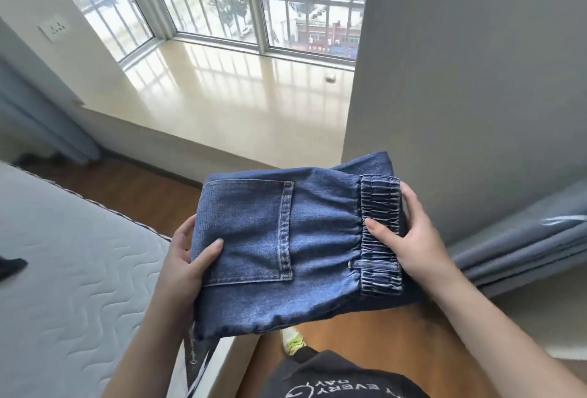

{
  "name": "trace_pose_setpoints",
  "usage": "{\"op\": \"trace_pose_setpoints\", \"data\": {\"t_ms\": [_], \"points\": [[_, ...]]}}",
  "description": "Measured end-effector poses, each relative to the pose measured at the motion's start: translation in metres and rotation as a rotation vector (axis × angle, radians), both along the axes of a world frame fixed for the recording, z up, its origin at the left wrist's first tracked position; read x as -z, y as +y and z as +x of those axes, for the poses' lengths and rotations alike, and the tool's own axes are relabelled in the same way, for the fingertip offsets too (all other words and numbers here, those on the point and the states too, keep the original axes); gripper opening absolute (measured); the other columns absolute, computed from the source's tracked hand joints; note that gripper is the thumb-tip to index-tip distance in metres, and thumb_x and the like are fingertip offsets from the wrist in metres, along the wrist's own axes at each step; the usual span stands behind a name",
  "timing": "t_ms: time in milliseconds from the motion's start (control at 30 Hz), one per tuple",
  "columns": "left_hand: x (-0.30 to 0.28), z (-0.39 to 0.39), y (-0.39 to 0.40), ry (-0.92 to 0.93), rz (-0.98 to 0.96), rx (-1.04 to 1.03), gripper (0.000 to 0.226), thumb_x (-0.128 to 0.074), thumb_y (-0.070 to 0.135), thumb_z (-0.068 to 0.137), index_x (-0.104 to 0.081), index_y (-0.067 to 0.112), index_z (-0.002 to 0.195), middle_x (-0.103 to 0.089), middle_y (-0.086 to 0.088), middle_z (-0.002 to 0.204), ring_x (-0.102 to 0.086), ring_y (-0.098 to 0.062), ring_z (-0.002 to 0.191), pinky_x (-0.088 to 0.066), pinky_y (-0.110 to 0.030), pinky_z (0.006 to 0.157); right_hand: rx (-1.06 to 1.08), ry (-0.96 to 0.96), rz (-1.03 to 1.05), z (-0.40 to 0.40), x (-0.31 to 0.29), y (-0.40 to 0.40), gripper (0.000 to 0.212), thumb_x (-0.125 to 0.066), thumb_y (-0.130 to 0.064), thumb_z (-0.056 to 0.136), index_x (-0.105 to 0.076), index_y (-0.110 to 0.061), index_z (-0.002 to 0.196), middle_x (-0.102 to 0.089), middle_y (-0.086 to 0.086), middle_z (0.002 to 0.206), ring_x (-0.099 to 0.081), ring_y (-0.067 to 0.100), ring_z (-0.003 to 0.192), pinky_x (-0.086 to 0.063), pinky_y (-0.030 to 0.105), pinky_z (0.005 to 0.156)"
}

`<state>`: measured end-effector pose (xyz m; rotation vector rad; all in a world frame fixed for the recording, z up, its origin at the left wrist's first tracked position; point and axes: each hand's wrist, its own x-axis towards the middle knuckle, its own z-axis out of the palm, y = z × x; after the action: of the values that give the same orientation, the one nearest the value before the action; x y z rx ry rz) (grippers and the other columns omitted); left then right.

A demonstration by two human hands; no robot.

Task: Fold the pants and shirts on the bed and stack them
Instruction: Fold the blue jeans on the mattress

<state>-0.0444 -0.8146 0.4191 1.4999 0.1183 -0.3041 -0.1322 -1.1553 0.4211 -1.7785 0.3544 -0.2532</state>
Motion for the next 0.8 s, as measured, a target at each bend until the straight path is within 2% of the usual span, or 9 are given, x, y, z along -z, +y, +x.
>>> {"op": "trace_pose_setpoints", "data": {"t_ms": [100,267,467,600,800], "points": [[0.007,0.03,0.018,-0.003,-0.019,-0.074,0.063,-0.076,0.026,0.074,-0.051,0.041,0.13,-0.072,-0.009,0.114,-0.071,-0.033,0.101,-0.056,-0.046,0.083,-0.064,-0.011,-0.043,0.052,0.0,0.015,0.082,-0.078,-0.055,0.073,-0.034,-0.049,0.142,-0.058,-0.029,0.128,-0.057,-0.006,0.117,-0.042,0.031,0.104],[0.01,0.081,0.035,-0.014,-0.048,-0.146,0.065,-0.074,0.024,0.073,-0.05,0.038,0.132,-0.073,-0.007,0.113,-0.072,-0.031,0.098,-0.06,-0.034,0.07,-0.139,-0.009,-0.044,0.124,-0.004,0.031,0.085,-0.078,-0.056,0.071,-0.032,-0.05,0.143,-0.06,-0.02,0.132,-0.059,0.005,0.12,-0.041,0.046,0.109],[0.011,0.137,0.038,-0.026,-0.045,-0.208,0.059,-0.077,0.028,0.071,-0.056,0.044,0.124,-0.072,-0.005,0.117,-0.071,-0.028,0.103,-0.059,-0.036,0.078,-0.169,0.055,-0.055,0.199,-0.002,0.031,0.09,-0.077,-0.066,0.064,-0.031,-0.055,0.141,-0.064,-0.02,0.126,-0.062,0.006,0.115,-0.043,0.047,0.108],[0.021,0.173,0.025,-0.005,-0.065,-0.265,0.059,-0.078,0.03,0.069,-0.058,0.047,0.121,-0.072,-0.005,0.116,-0.072,-0.027,0.1,-0.06,-0.032,0.072,-0.24,0.064,-0.07,0.253,0.002,0.019,0.087,-0.076,-0.065,0.066,-0.031,-0.055,0.14,-0.065,-0.022,0.123,-0.064,0.004,0.112,-0.045,0.047,0.105],[0.029,0.227,0.005,0.036,-0.094,-0.311,0.063,-0.078,0.022,0.079,-0.052,0.038,0.133,-0.069,-0.005,0.125,-0.068,-0.027,0.11,-0.059,-0.03,0.077,-0.362,0.1,-0.035,0.34,0.011,-0.001,0.086,-0.076,-0.063,0.067,-0.03,-0.057,0.139,-0.064,-0.021,0.125,-0.064,0.002,0.11,-0.048,0.047,0.102]]}}
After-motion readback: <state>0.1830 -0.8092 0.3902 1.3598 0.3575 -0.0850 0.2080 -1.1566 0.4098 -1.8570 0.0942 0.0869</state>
